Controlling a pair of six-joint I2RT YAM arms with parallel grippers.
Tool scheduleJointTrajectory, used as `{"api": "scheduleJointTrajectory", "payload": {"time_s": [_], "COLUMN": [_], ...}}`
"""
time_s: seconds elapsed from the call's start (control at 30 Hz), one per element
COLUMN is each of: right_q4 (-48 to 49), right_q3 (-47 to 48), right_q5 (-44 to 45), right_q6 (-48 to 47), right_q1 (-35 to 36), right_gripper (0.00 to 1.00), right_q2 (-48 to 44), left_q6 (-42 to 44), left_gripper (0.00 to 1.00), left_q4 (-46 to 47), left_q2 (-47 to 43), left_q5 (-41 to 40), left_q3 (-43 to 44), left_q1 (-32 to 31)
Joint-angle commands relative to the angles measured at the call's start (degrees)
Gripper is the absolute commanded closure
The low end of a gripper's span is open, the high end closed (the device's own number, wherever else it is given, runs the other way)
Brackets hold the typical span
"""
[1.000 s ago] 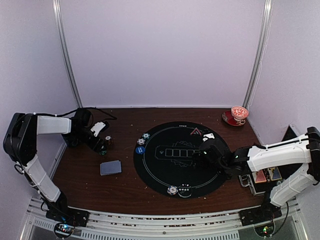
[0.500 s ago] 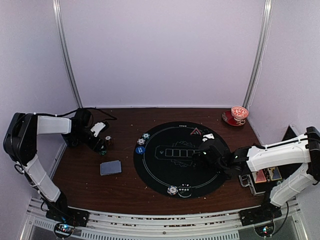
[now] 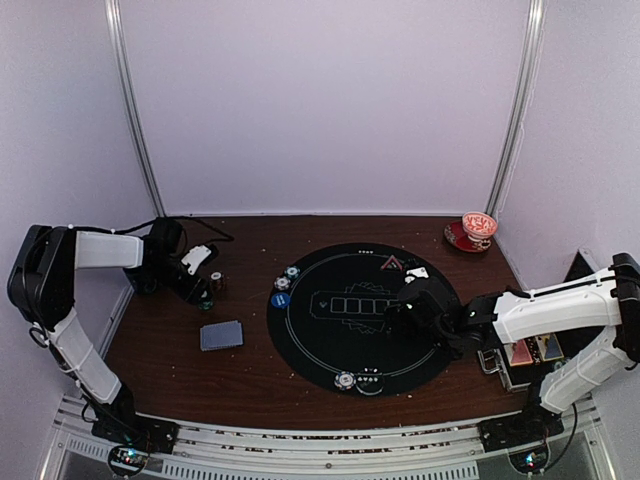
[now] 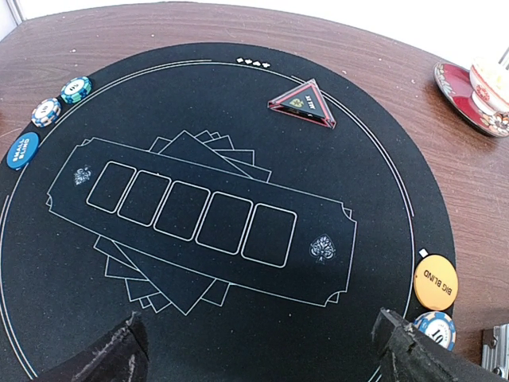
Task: Distribute texas hold em gaming equipment
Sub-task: Pick up the pile of poker chips from the pile of poker chips.
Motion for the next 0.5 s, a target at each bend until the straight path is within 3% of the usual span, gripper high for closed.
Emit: {"api": "scheduleJointTrajectory", "payload": {"time_s": [0.0,0.47], "right_q4": [0.44,0.36], "right_q3": [-0.15,-0.11], "right_q5": [1.62,1.75], "right_q6": [-0.6,-0.69], "right_q1": [0.45,0.47], "right_gripper": [0.0,0.0], "right_q2": [0.59,0.5], "left_q6": [-0.06,-0.12], "left_gripper": [0.44,0.59], "left_q4": [1.52,1.25], "left_q2": [0.31,0.07], "left_q5": [0.67,1.0], "left_q3": [-0.78,-0.84], "left_q1": [0.4,0.4]}}
